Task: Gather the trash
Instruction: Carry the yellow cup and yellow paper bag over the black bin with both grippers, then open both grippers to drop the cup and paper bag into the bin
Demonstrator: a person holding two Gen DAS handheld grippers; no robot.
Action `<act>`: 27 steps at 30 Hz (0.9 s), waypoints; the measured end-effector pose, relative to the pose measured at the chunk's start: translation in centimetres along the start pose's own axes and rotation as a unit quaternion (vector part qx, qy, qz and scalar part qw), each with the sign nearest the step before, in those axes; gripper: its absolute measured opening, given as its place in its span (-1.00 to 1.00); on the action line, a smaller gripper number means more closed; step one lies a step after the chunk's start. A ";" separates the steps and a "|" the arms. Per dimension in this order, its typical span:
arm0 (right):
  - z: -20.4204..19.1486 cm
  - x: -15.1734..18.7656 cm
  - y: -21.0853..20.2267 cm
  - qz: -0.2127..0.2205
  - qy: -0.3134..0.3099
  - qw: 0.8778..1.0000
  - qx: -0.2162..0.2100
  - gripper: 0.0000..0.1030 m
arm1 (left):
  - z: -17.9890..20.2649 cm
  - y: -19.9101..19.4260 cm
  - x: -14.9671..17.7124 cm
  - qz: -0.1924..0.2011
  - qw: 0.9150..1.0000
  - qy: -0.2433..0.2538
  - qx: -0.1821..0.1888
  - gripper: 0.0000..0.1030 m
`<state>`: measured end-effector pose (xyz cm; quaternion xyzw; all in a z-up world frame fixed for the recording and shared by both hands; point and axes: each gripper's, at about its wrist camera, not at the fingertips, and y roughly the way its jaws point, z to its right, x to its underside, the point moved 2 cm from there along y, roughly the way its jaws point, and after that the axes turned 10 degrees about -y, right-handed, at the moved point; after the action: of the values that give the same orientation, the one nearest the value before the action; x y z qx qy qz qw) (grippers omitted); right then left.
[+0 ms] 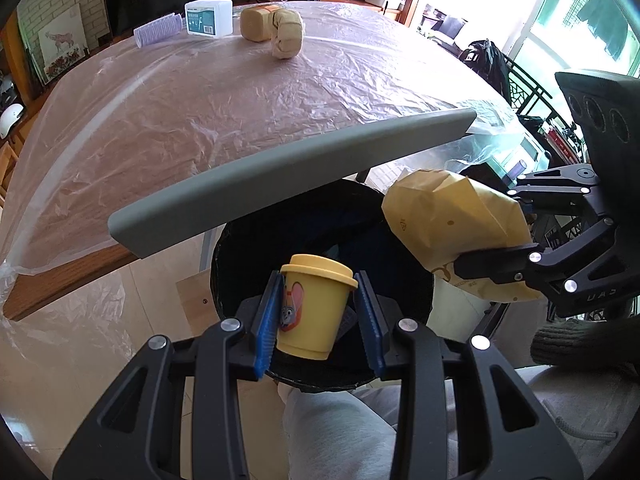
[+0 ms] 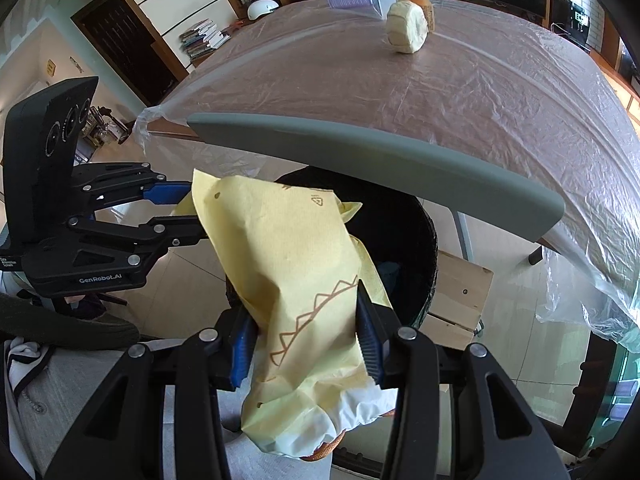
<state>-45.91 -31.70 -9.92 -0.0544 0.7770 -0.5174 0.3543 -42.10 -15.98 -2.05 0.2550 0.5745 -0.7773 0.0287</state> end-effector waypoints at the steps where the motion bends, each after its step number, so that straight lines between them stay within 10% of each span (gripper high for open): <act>1: 0.0 0.0 0.2 -0.002 0.000 1.000 0.000 -0.16 | 0.0 0.1 0.0 -0.001 1.000 0.000 -0.001 -0.27; 27: 1.6 0.3 4.6 -0.041 0.017 0.999 0.020 -0.16 | -0.9 3.7 -0.2 -0.029 0.999 -0.001 -0.014 -0.26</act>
<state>-43.88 -30.95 -14.26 -0.0702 0.7696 -0.5477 0.3206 -40.36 -16.46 -5.39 0.2373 0.5921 -0.7701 0.0106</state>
